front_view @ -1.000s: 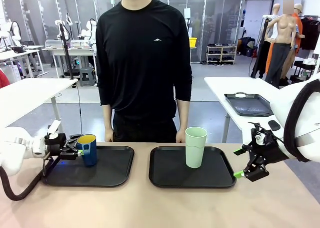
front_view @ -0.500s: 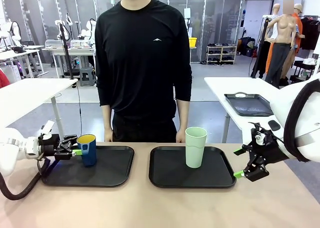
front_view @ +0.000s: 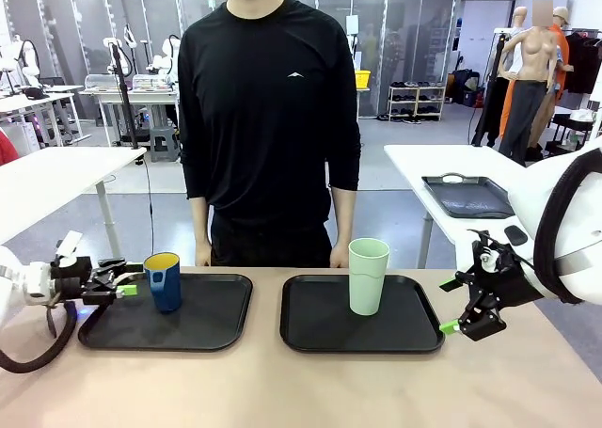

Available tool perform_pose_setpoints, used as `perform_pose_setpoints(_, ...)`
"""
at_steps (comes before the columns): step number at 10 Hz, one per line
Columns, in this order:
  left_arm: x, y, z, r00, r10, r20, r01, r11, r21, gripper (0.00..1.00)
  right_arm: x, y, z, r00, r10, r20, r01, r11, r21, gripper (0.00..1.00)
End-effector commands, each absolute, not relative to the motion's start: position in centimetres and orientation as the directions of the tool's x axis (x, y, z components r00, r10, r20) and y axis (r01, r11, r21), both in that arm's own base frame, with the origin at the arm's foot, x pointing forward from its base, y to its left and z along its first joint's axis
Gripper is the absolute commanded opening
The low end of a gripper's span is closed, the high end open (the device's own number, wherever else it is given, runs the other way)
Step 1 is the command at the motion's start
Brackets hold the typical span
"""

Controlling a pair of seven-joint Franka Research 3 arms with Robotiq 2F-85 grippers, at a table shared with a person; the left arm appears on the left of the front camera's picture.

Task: Sort and store the cups by type.
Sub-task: Pick up the Handle plastic cup and place it into the empty Flat Tray.

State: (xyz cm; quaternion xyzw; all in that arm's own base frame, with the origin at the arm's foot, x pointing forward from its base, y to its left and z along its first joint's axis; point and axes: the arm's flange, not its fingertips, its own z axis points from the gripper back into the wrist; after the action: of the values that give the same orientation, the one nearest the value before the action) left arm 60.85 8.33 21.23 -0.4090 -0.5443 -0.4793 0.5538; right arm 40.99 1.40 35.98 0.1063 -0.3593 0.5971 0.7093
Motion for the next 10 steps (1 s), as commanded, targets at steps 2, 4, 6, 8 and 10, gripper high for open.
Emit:
perform_pose_setpoints(2,56.9,9.7,25.6,-0.075,-0.110,0.991,0.976,0.196,0.096,1.00,41.0,1.5,36.0,0.025,0.773,0.634,-0.923,0.261,-0.282,1.00)
perform_pose_setpoints(4,54.5,10.6,28.8,-0.021,-0.161,0.987,0.962,0.267,0.064,1.00,41.0,1.5,36.0,0.025,0.773,0.634,-0.923,0.261,-0.282,1.00)
perform_pose_setpoints(6,52.2,10.8,30.9,0.018,-0.239,0.971,0.956,0.287,0.053,1.00,41.0,1.5,36.0,0.025,0.773,0.634,-0.923,0.261,-0.282,1.00)
perform_pose_setpoints(8,51.2,10.8,32.1,0.005,-0.257,0.966,0.950,0.302,0.075,1.00,41.0,1.5,36.0,0.025,0.773,0.634,-0.923,0.261,-0.282,1.00)
perform_pose_setpoints(10,51.1,11.5,32.4,0.000,-0.287,0.958,0.947,0.307,0.092,1.00,41.0,1.5,36.0,0.025,0.773,0.634,-0.923,0.261,-0.282,1.00)
